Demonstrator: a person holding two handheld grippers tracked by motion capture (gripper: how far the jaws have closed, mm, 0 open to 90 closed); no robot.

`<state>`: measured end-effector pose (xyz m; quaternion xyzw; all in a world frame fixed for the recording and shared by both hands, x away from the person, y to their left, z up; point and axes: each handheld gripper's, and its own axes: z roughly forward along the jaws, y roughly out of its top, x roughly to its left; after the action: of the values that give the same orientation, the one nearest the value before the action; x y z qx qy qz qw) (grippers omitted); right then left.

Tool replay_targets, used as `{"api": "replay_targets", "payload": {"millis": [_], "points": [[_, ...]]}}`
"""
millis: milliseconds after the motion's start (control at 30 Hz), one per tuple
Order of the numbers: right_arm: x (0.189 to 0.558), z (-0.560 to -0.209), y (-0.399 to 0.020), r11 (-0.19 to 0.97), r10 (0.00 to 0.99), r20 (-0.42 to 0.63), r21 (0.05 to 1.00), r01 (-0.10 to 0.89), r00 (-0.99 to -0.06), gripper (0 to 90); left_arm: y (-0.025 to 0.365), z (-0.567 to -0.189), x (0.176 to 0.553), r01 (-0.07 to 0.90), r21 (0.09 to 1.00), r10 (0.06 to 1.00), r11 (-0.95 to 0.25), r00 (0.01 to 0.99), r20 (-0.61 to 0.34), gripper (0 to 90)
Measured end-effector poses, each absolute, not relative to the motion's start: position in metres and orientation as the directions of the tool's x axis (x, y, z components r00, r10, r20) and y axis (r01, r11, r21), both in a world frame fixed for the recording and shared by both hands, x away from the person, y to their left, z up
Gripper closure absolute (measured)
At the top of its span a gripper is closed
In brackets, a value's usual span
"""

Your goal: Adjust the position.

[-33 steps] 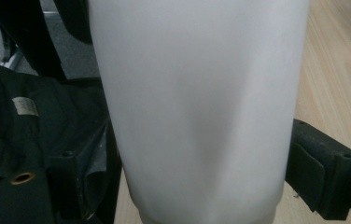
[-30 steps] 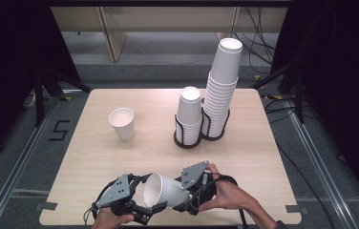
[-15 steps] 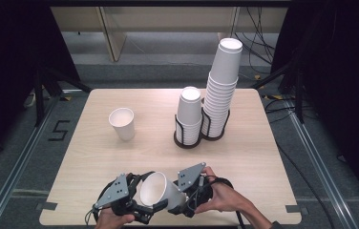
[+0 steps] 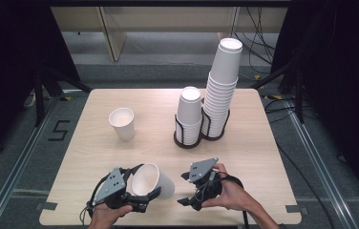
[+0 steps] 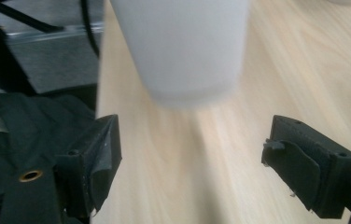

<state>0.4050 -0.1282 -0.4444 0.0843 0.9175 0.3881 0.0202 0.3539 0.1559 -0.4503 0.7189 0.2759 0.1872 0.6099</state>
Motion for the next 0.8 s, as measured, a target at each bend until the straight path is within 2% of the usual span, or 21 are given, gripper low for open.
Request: {"api": "replay_targets", "payload": {"millis": [100, 367, 800], "points": [[0.405, -0.444, -0.143, 0.673, 0.231, 0.017, 0.719, 0.173, -0.973, 20.4, 0.158, -0.449, 0.359, 0.168, 0.974, 0.67, -0.154, 0.742, -0.022, 8.8], [0.401, -0.444, -0.161, 0.649, 0.302, -0.003, 0.733, 0.203, -0.953, 20.8, 0.167, -0.45, 0.379, 0.203, 0.955, 0.752, -0.217, 0.658, 0.031, 8.6], [0.4, -0.445, -0.176, 0.627, 0.36, 0.003, 0.74, 0.244, -0.933, 21.5, 0.186, -0.452, 0.407, 0.265, 0.932, 0.831, -0.246, 0.552, 0.062, 8.5]]}}
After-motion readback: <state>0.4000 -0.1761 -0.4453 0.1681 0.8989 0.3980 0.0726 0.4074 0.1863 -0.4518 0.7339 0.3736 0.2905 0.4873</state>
